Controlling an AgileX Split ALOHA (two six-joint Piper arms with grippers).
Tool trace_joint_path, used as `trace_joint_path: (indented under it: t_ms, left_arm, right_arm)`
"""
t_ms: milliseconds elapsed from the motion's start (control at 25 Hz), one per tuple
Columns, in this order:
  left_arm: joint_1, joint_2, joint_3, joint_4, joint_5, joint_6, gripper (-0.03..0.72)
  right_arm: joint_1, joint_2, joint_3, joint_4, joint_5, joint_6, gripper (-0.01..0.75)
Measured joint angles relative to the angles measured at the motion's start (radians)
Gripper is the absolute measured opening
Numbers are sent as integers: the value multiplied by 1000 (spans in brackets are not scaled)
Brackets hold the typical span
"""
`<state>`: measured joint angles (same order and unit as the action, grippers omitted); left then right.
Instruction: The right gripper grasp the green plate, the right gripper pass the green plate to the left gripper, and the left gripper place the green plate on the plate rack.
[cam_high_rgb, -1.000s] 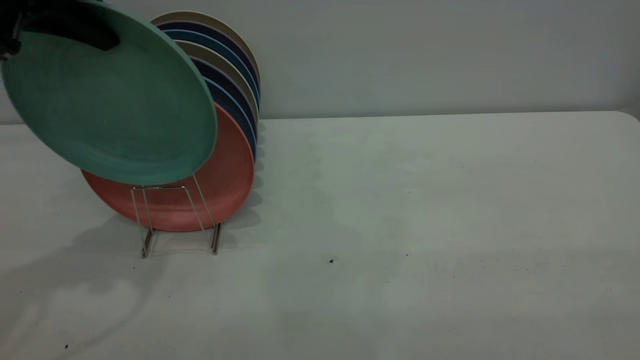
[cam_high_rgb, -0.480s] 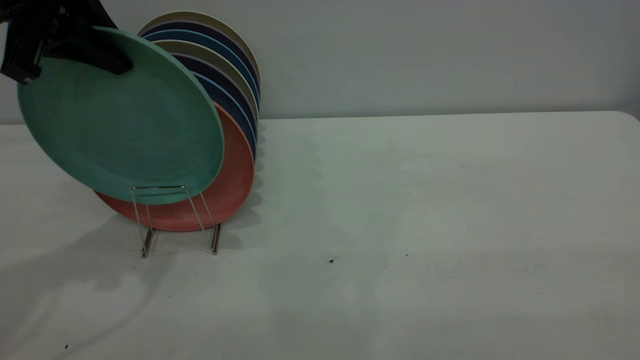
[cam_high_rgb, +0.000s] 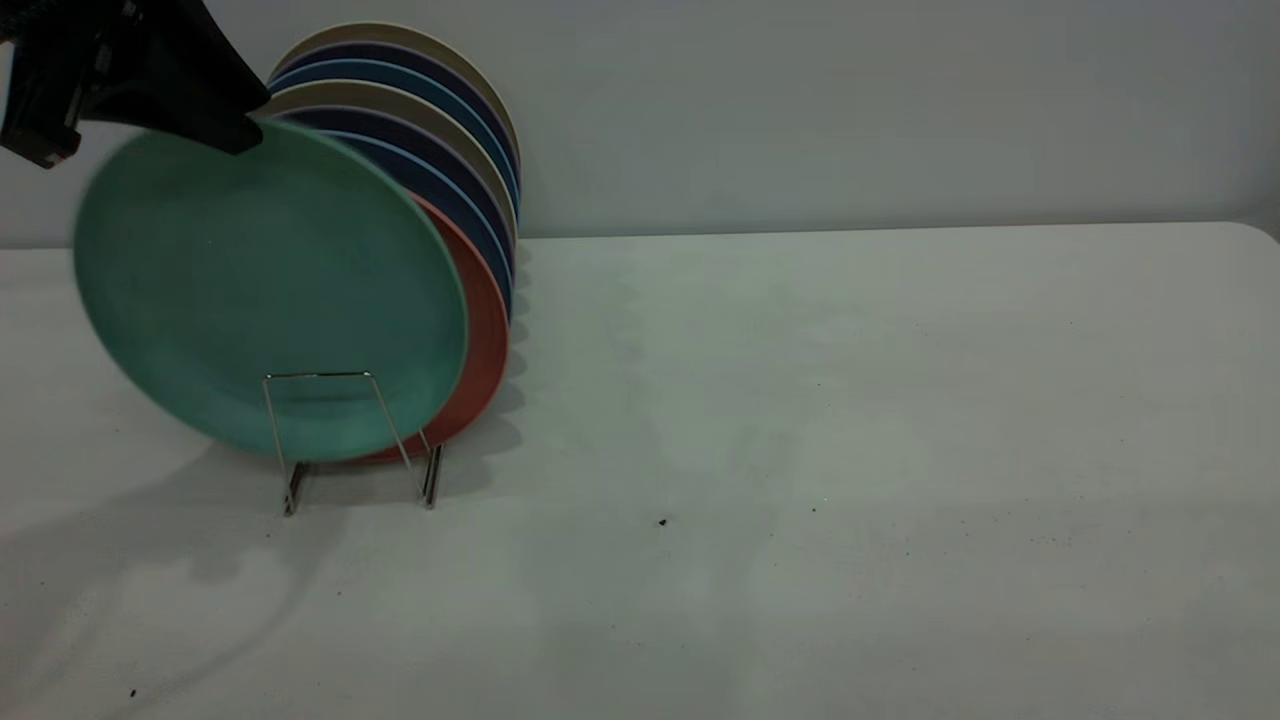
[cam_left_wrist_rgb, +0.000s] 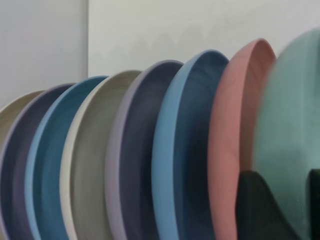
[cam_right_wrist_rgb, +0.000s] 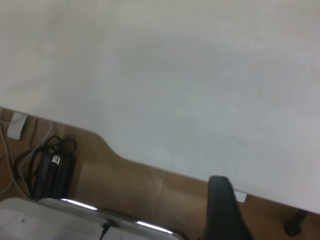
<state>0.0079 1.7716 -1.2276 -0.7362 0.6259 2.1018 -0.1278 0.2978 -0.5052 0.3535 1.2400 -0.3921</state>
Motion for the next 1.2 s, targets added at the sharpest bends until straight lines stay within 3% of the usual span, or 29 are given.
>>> trace_joint_path:
  t_ms: [200, 640, 920, 1200]
  left_arm:
    - [8, 0, 0, 0, 7, 0, 378]
    - [8, -32, -2, 0, 11, -52, 391]
    - [8, -200, -2, 89, 30, -455, 391]
    - [8, -429, -2, 356, 176, -1115, 391]
  right_arm:
    - [0, 0, 0, 0, 0, 0, 494]
    - [0, 0, 0, 0, 0, 0, 494]
    - [39, -38, -1, -64, 0, 36, 494]
    - [48, -96, -1, -167, -36, 106, 494]
